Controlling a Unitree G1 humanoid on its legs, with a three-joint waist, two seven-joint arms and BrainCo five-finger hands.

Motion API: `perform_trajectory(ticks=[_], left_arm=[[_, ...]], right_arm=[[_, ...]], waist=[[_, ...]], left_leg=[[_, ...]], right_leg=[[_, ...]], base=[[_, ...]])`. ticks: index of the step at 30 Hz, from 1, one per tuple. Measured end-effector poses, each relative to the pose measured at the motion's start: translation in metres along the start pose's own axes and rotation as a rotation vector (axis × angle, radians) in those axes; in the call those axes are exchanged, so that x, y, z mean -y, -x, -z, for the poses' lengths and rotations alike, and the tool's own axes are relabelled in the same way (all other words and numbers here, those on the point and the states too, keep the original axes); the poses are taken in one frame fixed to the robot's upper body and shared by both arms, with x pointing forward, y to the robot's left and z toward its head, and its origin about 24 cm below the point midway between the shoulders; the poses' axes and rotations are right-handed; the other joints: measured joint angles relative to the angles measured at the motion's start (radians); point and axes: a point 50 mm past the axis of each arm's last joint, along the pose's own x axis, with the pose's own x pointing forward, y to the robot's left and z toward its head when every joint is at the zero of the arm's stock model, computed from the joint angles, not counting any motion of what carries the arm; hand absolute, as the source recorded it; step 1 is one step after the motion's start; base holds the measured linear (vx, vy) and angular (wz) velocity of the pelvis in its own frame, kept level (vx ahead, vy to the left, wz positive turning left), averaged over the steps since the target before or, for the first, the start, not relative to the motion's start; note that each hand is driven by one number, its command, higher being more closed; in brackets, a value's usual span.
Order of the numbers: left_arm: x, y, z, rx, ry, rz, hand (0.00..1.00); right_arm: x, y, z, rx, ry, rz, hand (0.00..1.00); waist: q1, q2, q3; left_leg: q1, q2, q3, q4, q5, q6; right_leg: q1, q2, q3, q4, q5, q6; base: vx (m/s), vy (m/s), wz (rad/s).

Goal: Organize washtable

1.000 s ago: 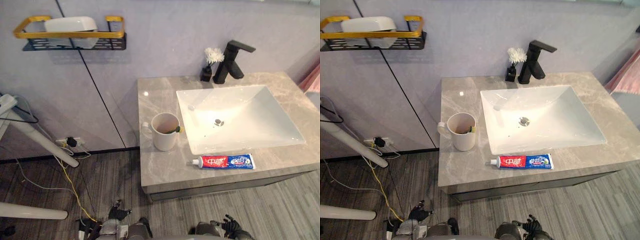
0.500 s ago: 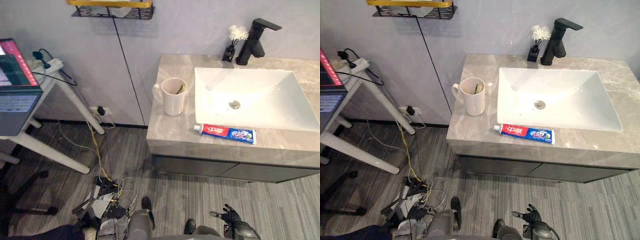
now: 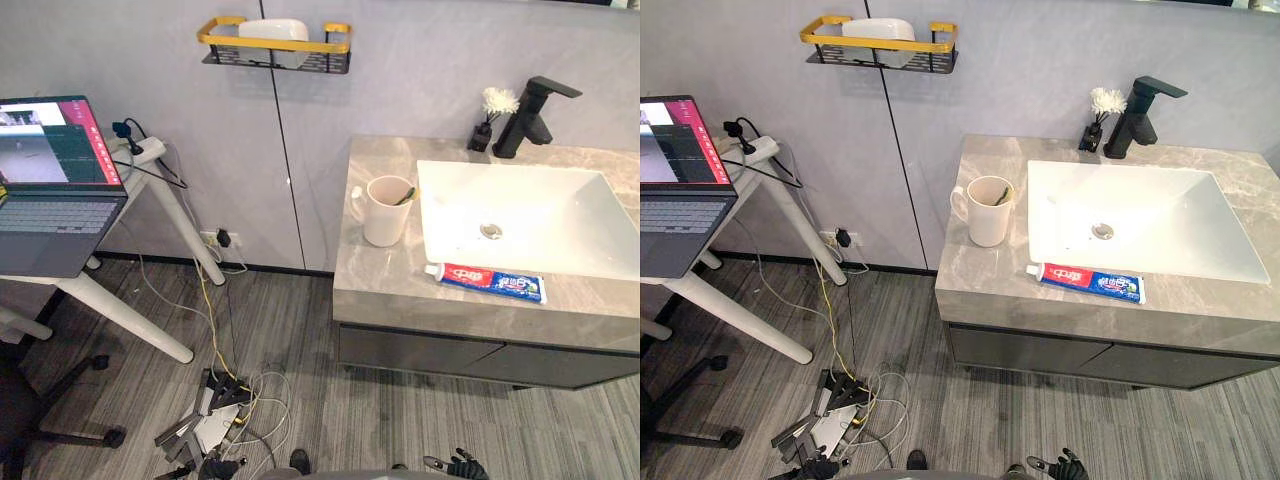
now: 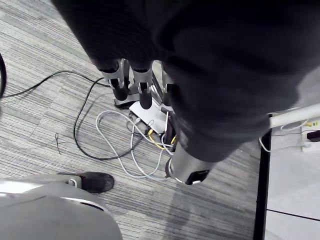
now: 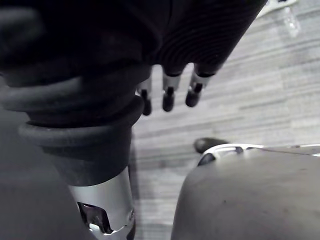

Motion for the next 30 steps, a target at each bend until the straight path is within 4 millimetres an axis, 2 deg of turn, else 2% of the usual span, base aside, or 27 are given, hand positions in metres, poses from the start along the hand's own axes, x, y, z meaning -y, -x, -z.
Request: perform_trajectory(ticks=[4,7,9,10,13,14,15,16,17,19,21,23,25,26,28,30], left_arm=[[-0.001,0.0,-0.001,0.005,-0.019,0.005,0.0],[-0.004,0.001,0.003,-0.003,-0.02,-0.004,0.0],[-0.005,0.001,-0.003,0.029,-0.013,-0.021,0.0],[-0.006,0.001,-0.008,0.056,-0.009,-0.029,0.0],[-0.009,0.007,-0.063,0.301,0.029,-0.071,0.0],[-0.014,0.018,-0.099,0.468,0.056,-0.097,0.0],[-0.017,0.027,-0.121,0.573,0.075,-0.109,0.0],[-0.019,0.036,-0.137,0.649,0.085,-0.122,0.0],[-0.024,0.054,-0.164,0.792,0.075,-0.142,0.0],[-0.027,0.082,-0.197,0.988,0.036,-0.16,0.0],[-0.022,0.1,-0.214,1.098,0.017,-0.156,0.0],[-0.007,0.122,-0.232,1.226,-0.007,-0.106,0.0],[0.025,0.161,-0.252,1.423,-0.069,0.038,0.0],[0.033,0.172,-0.255,1.474,-0.082,0.083,0.0],[0.063,0.219,-0.264,1.691,-0.131,0.278,0.0],[0.074,0.244,-0.267,1.806,-0.149,0.375,0.0]], right_arm=[[-0.001,0.0,0.001,-0.002,0.014,-0.002,0.0],[-0.001,0.0,0.002,-0.004,0.041,-0.001,0.0],[-0.001,0.001,0.003,-0.007,0.041,-0.002,0.0],[-0.001,0.001,0.003,-0.007,0.041,-0.002,0.0],[0.001,0.002,0.008,-0.017,0.048,0.001,0.0],[0.001,0.002,0.008,-0.017,0.07,-0.004,0.0],[0.0,0.002,0.007,-0.015,0.089,-0.008,0.0],[0.0,0.002,0.007,-0.014,0.102,-0.011,0.0],[0.0,0.002,0.007,-0.012,0.121,-0.016,0.0],[-0.001,0.002,0.006,-0.006,0.132,-0.021,0.0],[0.001,0.002,0.007,-0.007,0.136,-0.021,0.0],[0.0,0.003,0.006,-0.004,0.144,-0.028,0.0],[-0.001,0.002,0.005,0.002,0.148,-0.032,0.0],[-0.001,0.002,0.005,0.001,0.15,-0.034,0.0],[-0.002,0.002,0.006,-0.001,0.152,-0.045,0.0],[-0.002,0.002,0.005,0.0,0.158,-0.054,0.0]], waist=[[0.002,-0.004,-0.002],[0.003,-0.005,-0.003],[0.005,-0.007,-0.004],[0.006,-0.008,-0.005],[0.033,-0.006,-0.005],[0.043,-0.003,-0.006],[0.052,-0.002,-0.007],[0.055,-0.004,-0.008],[0.058,-0.005,-0.009],[0.058,-0.004,-0.015],[0.058,0.001,-0.023],[0.058,-0.002,-0.026],[0.058,-0.003,-0.031],[0.059,-0.004,-0.031],[0.058,-0.004,-0.035],[0.054,-0.001,-0.038]], left_leg=[[0.001,-0.016,-0.04,-0.003,0.015,0.014],[0.011,-0.027,-0.07,-0.011,0.023,0.017],[0.006,-0.031,-0.091,-0.012,0.029,0.018],[0.001,-0.031,-0.097,-0.012,0.03,0.016],[-0.023,-0.033,-0.13,-0.012,0.038,0.019],[-0.035,-0.034,-0.146,-0.012,0.042,0.021],[-0.038,-0.034,-0.151,-0.012,0.043,0.02],[-0.039,-0.035,-0.153,-0.012,0.043,0.02],[-0.04,-0.037,-0.162,-0.012,0.045,0.02],[-0.042,-0.049,-0.176,-0.011,0.051,0.025],[-0.043,-0.053,-0.178,-0.005,0.055,0.031],[-0.041,-0.057,-0.189,-0.005,0.055,0.031],[-0.041,-0.05,-0.198,-0.004,0.055,0.03],[-0.04,-0.05,-0.198,-0.004,0.055,0.03],[-0.039,-0.05,-0.197,-0.004,0.055,0.029],[-0.038,-0.05,-0.193,-0.004,0.055,0.029]], right_leg=[[0.011,-0.017,-0.025,0.019,-0.015,0.014],[0.023,-0.029,-0.043,0.037,-0.031,0.011],[0.024,-0.031,-0.044,0.04,-0.046,0.024],[0.024,-0.029,-0.043,0.04,-0.048,0.026],[0.02,-0.021,-0.037,0.033,-0.05,0.028],[0.02,-0.015,-0.024,0.029,-0.054,0.029],[0.02,-0.011,-0.016,0.024,-0.056,0.028],[0.021,-0.011,-0.016,0.022,-0.056,0.028],[0.023,-0.01,-0.018,0.019,-0.056,0.027],[0.024,-0.011,-0.024,0.016,-0.046,0.017],[0.034,-0.011,-0.024,0.008,-0.038,0.017],[0.044,-0.011,-0.03,-0.002,-0.037,0.015],[0.051,-0.011,-0.015,-0.002,-0.037,0.015],[0.052,-0.011,-0.013,-0.001,-0.037,0.015],[0.05,-0.012,-0.005,0.001,-0.037,0.015],[0.046,-0.013,0.007,0.003,-0.037,0.015]], base=[[-0.07,0.005,0.29],[-0.1,0.009,0.29],[-0.08,-0.007,0.3],[-0.07,-0.015,0.43],[-0.06,-0.021,0.33],[-0.04,-0.03,0.3],[-0.03,-0.028,0.25],[0.02,-0.009,0.14],[0.06,-0.006,0.15],[0.1,0.012,0.14],[0.11,0.019,0.09],[0.09,0.002,0.17],[0.04,-0.015,0.17],[0.02,-0.014,0.08],[-0.03,-0.01,-0.05],[-0.06,-0.009,-0.13]])
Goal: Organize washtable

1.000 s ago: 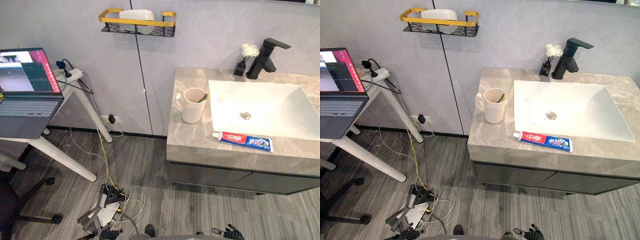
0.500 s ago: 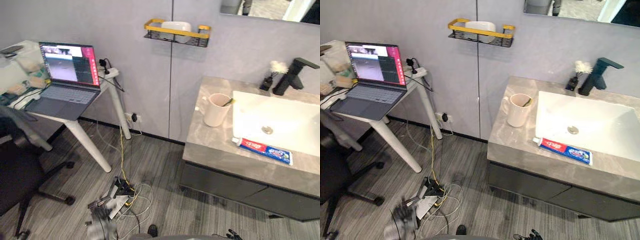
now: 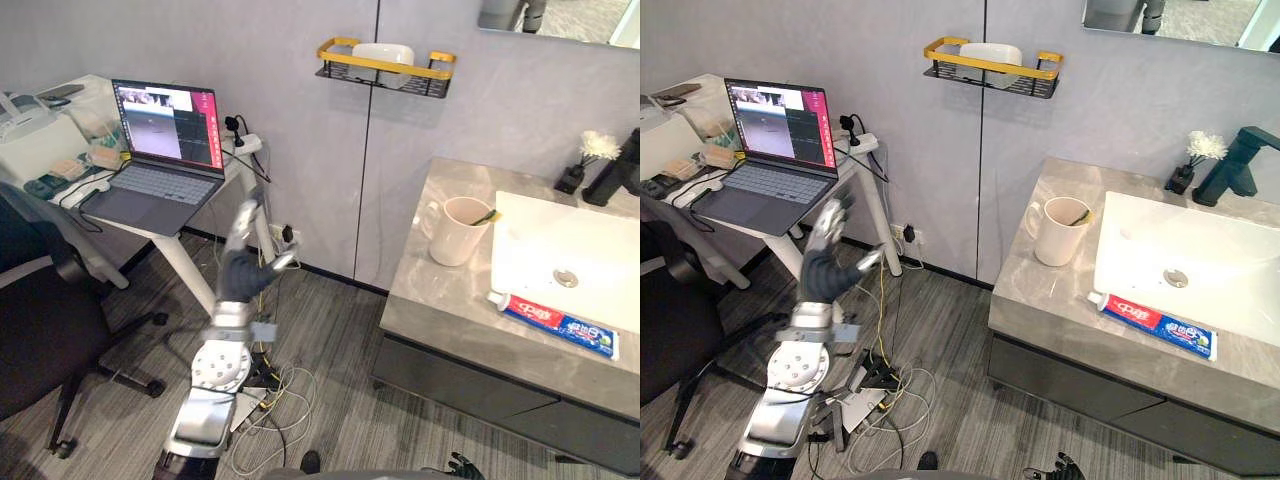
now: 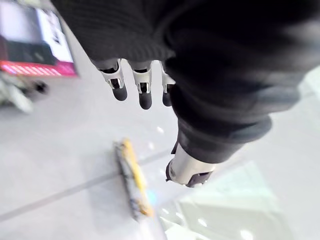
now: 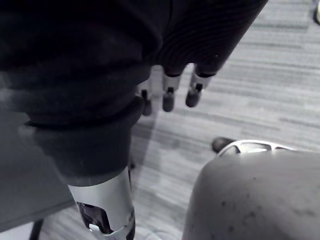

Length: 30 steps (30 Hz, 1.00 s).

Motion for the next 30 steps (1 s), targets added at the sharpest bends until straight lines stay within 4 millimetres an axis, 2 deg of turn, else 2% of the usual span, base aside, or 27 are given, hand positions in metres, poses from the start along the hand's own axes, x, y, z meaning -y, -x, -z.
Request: perform_trajectory(ticks=[2,6,9,15,18,20,24,26,30], left_arm=[[0.014,-0.012,-0.026,0.154,0.053,0.092,0.0],[0.035,-0.015,-0.054,0.312,0.153,0.284,0.0],[0.046,-0.019,-0.064,0.364,0.217,0.375,0.0],[0.073,-0.026,-0.078,0.457,0.244,0.528,0.0],[0.098,-0.031,-0.07,0.44,0.226,0.625,0.0],[0.113,-0.034,-0.063,0.419,0.187,0.67,0.0],[0.142,-0.035,-0.044,0.377,0.038,0.773,0.0],[0.155,-0.037,-0.034,0.361,-0.036,0.825,0.0],[0.167,-0.044,-0.023,0.34,-0.141,0.849,0.0]], right_arm=[[0.002,0.001,0.003,-0.013,0.015,0.0,0.0],[0.007,0.002,0.008,-0.032,0.033,0.005,0.0],[0.008,0.002,0.009,-0.038,0.059,0.0,0.0],[0.005,0.001,0.008,-0.038,0.056,-0.02,0.0],[0.006,0.003,0.012,-0.048,0.052,-0.019,0.0],[0.005,0.002,0.011,-0.044,0.051,-0.021,0.0],[0.004,0.001,0.007,-0.032,0.044,-0.024,0.0],[0.003,0.001,0.005,-0.026,0.042,-0.024,0.0],[0.003,0.0,0.0,-0.01,0.035,-0.023,0.0]], waist=[[-0.001,0.006,-0.004],[-0.006,0.019,-0.018],[-0.01,0.023,-0.034],[-0.054,0.014,-0.045],[-0.059,0.013,-0.045],[-0.076,0.013,-0.045],[-0.108,0.012,-0.045],[-0.116,0.014,-0.044],[-0.141,0.025,-0.037]], left_leg=[[-0.001,0.003,0.006,0.0,-0.004,-0.005],[0.003,0.006,0.011,-0.001,-0.004,-0.005],[0.002,0.009,0.023,-0.001,-0.003,-0.006],[0.009,0.017,0.059,-0.001,0.002,-0.003],[0.012,0.019,0.082,0.0,0.002,-0.003],[0.012,0.018,0.085,0.0,0.002,-0.003],[0.015,0.018,0.103,0.0,0.001,-0.003],[0.01,0.018,0.109,0.0,0.001,-0.003],[-0.003,0.019,0.12,0.0,-0.002,-0.007]], right_leg=[[-0.007,0.0,0.008,0.005,-0.001,0.0],[-0.017,0.001,0.017,0.014,-0.007,-0.003],[-0.024,0.002,0.03,0.015,-0.006,-0.001],[-0.039,0.003,0.069,0.014,0.0,0.001],[-0.042,0.003,0.089,0.004,0.014,0.001],[-0.042,0.003,0.092,0.001,0.018,0.002],[-0.047,0.001,0.111,-0.002,0.022,0.004],[-0.059,0.0,0.121,-0.001,0.024,0.005],[-0.079,-0.001,0.135,-0.001,0.029,0.008]], base=[[-0.07,-0.012,-0.1],[-0.07,-0.012,-0.03],[-0.05,-0.009,-0.12],[-0.01,0.0,-0.19],[0.01,0.002,-0.19],[-0.02,0.0,-0.08],[-0.03,0.003,-0.13],[-0.04,0.003,-0.13],[-0.02,0.005,-0.09]])
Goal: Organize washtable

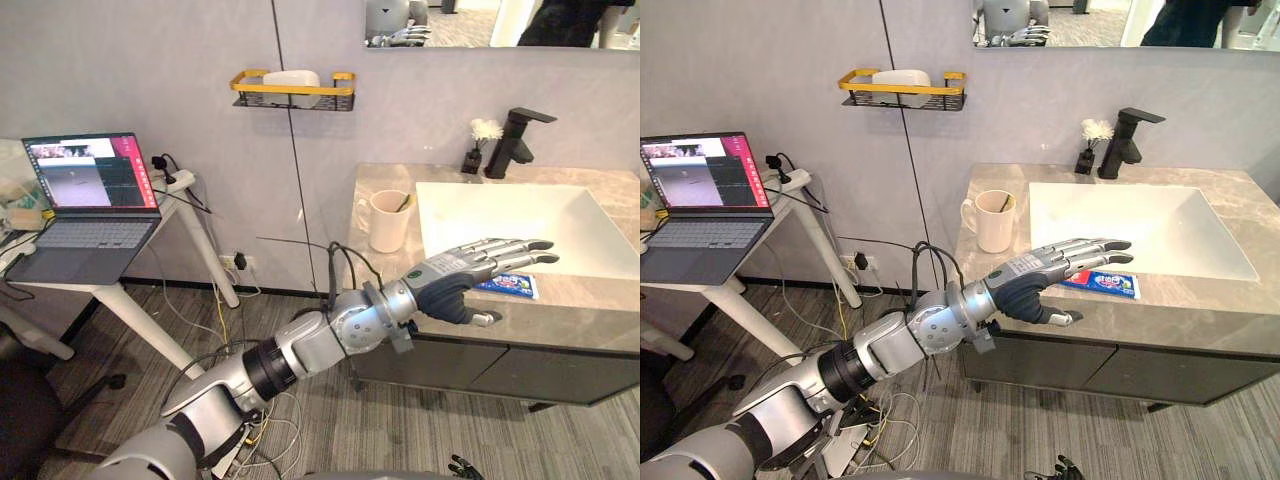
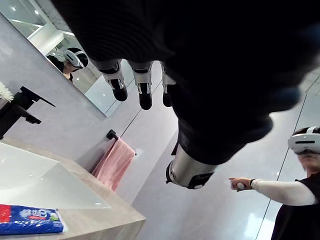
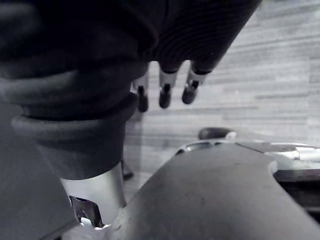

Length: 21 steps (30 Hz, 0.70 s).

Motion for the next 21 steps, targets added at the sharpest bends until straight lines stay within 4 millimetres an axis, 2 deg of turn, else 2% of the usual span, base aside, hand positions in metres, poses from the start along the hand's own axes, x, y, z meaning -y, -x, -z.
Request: perform_trajectory(ticks=[3,7,10,15,16,21], left_arm=[[-0.001,-0.009,0.0,0.004,-0.039,-0.013,0.0],[-0.004,-0.024,-0.009,0.044,-0.09,-0.029,0.0],[-0.003,-0.027,-0.008,0.036,-0.093,-0.044,0.0],[-0.01,-0.033,0.001,-0.005,-0.156,-0.074,0.0],[-0.011,-0.035,0.003,-0.018,-0.157,-0.087,0.0],[-0.017,-0.037,0.005,-0.036,-0.154,-0.131,0.0]], right_arm=[[0.002,-0.001,-0.006,0.023,-0.02,0.007,0.0],[0.007,-0.002,-0.018,0.06,-0.015,0.022,0.0],[0.008,-0.003,-0.023,0.081,-0.012,0.024,0.0],[0.008,-0.003,-0.032,0.12,-0.015,0.038,0.0],[0.007,-0.003,-0.034,0.129,-0.015,0.038,0.0],[0.006,-0.003,-0.04,0.152,-0.016,0.045,0.0]], waist=[[-0.023,0.014,0.02],[-0.033,0.04,0.061],[-0.051,0.044,0.073],[-0.061,0.054,0.103],[-0.065,0.048,0.115],[-0.077,0.05,0.134]], left_leg=[[-0.016,0.0,0.006,0.0,0.001,0.0],[-0.052,-0.001,0.017,0.0,0.004,0.005],[-0.061,0.0,0.019,0.0,0.004,0.005],[-0.081,-0.001,0.035,0.001,0.004,0.005],[-0.082,-0.001,0.035,0.001,0.004,0.004],[-0.099,-0.002,0.035,0.001,0.003,0.004]], right_leg=[[-0.018,0.0,0.004,-0.002,0.007,0.0],[-0.057,0.003,0.008,-0.006,0.022,0.0],[-0.067,0.003,0.01,-0.006,0.022,0.0],[-0.087,0.004,0.027,-0.006,0.023,0.001],[-0.088,0.004,0.029,-0.006,0.023,0.001],[-0.107,0.003,0.032,-0.001,0.023,0.001]], base=[[-0.02,0.008,-0.07],[-0.01,0.006,-0.09],[0.03,0.001,-0.04],[0.04,0.0,-0.09],[0.06,0.006,0.0],[0.0,0.002,0.0]])
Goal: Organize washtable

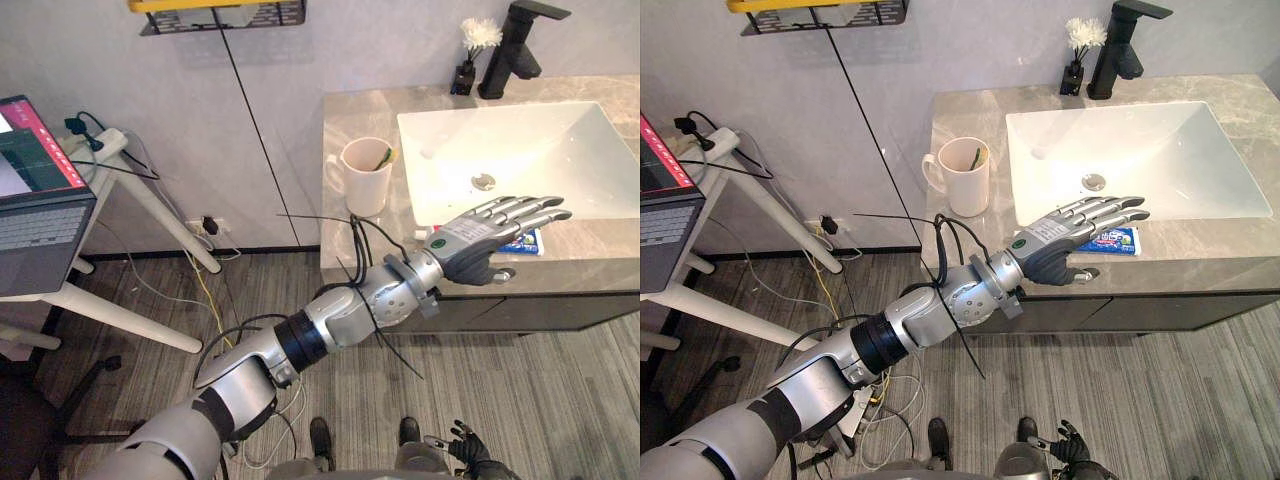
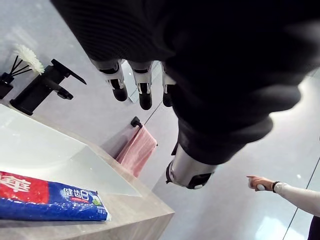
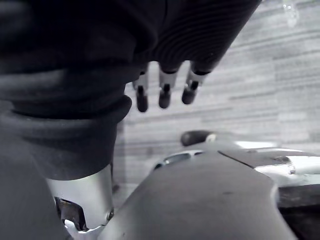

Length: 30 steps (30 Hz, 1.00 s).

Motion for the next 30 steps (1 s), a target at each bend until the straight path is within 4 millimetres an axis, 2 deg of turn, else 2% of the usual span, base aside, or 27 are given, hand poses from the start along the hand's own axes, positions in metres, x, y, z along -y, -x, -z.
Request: perform_trajectory(ticks=[6,18,21,27,30], left_arm=[[-0.001,-0.012,-0.006,0.007,0.003,-0.059,0.0],[0.015,-0.015,-0.008,-0.004,0.002,-0.009,0.0],[0.023,-0.013,-0.004,-0.02,-0.018,0.033,0.0],[0.023,-0.011,0.011,-0.091,-0.048,0.024,0.0],[0.022,-0.006,0.029,-0.173,-0.084,0.015,0.0]], right_arm=[[-0.001,-0.001,-0.008,0.036,0.0,0.004,0.0],[-0.003,-0.002,-0.013,0.05,0.024,-0.009,0.0],[-0.003,-0.003,-0.017,0.059,0.029,-0.012,0.0],[-0.003,-0.004,-0.022,0.083,0.031,-0.014,0.0],[-0.004,-0.005,-0.025,0.091,0.033,-0.016,0.0]], waist=[[0.0,0.005,0.035],[-0.001,0.006,0.044],[-0.003,0.006,0.049],[-0.004,0.005,0.072],[-0.005,0.005,0.079]], left_leg=[[-0.019,0.001,0.0,0.017,-0.002,-0.002],[-0.039,0.001,0.004,0.018,-0.001,-0.001],[-0.042,0.001,0.01,0.018,-0.001,-0.001],[-0.043,0.001,0.023,0.019,-0.002,-0.002],[-0.045,0.001,0.031,0.019,-0.002,-0.002]], right_leg=[[-0.017,-0.001,0.001,0.011,0.0,0.0],[-0.044,-0.001,0.005,0.016,0.0,-0.001],[-0.049,0.0,0.018,0.016,0.001,-0.002],[-0.059,0.0,0.031,0.016,0.005,-0.002],[-0.063,0.001,0.033,0.013,0.011,-0.003]], base=[[-0.03,0.0,0.0],[-0.01,0.0,-0.02],[-0.01,0.005,-0.06],[-0.01,0.004,-0.07],[-0.01,0.003,-0.08]])
